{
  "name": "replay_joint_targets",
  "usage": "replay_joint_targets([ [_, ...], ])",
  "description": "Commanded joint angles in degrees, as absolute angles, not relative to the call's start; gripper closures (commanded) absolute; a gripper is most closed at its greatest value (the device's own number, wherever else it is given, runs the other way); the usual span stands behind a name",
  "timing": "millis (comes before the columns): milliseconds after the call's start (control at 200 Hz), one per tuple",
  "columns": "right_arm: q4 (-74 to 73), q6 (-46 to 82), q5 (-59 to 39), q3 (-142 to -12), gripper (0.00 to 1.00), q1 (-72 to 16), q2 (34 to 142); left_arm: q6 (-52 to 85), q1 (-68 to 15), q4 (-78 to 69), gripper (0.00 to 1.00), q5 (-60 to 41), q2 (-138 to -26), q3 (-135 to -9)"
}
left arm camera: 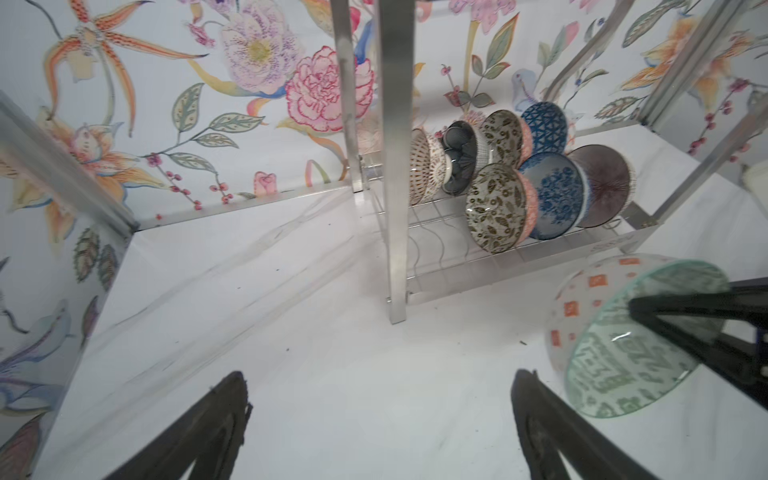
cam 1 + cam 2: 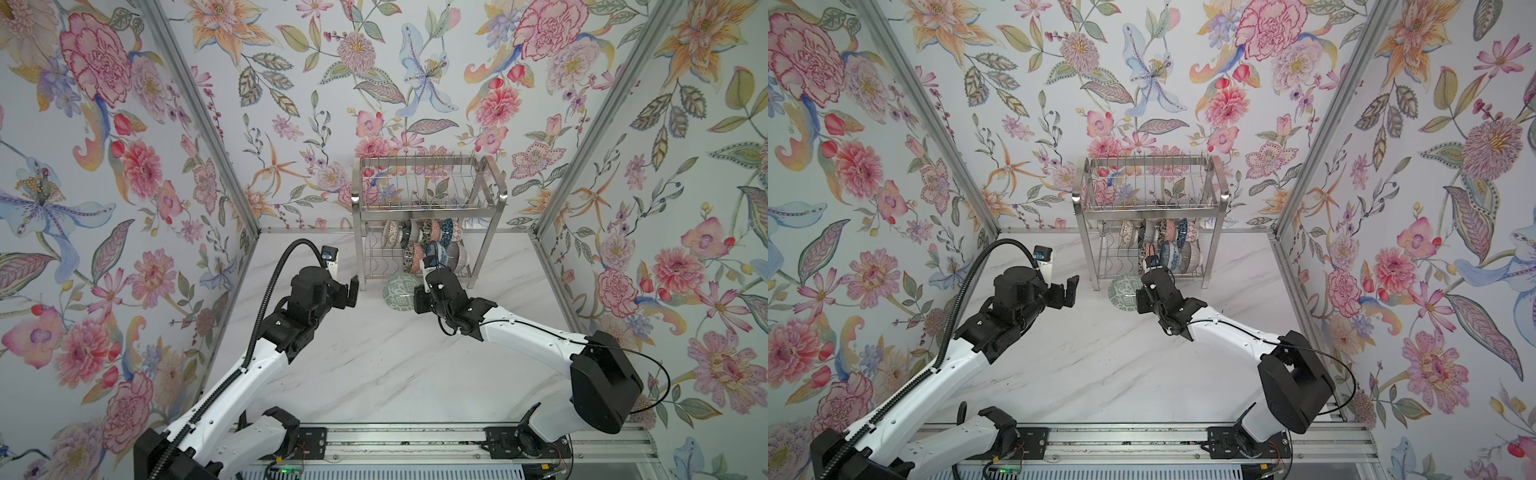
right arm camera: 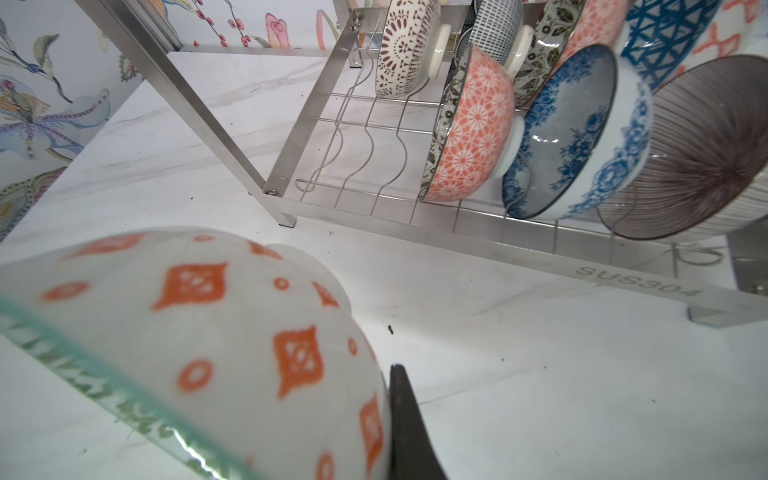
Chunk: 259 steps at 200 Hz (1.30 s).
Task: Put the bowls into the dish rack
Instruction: 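Grasp the green bowl's rim with the right gripper while the left gripper releases, then carry the green bowl into the rack with the right gripper while the left gripper withdraws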
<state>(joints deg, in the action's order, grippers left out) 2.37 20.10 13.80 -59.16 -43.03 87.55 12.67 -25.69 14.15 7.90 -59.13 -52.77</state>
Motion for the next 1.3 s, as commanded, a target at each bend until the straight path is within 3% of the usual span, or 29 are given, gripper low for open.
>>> replay_joint_targets([
  [0, 2.32, 16.15, 17.89, -63.18, 1.00, -42.50, 87.32, 6.53, -21.86, 20.66, 0.01, 7.60, -57.68, -53.73],
  [611, 9.08, 4.22, 27.08, -77.26, 1.00, -42.51, 96.95, 4.97, -13.59, 11.60, 0.01, 1.10, -57.60, -46.14],
  [1291, 7.65, -12.99, 41.05, -93.72, 1.00, -45.16, 112.22, 5.80, -11.72, 11.05, 0.01, -1.77, -56.79, -45.71],
])
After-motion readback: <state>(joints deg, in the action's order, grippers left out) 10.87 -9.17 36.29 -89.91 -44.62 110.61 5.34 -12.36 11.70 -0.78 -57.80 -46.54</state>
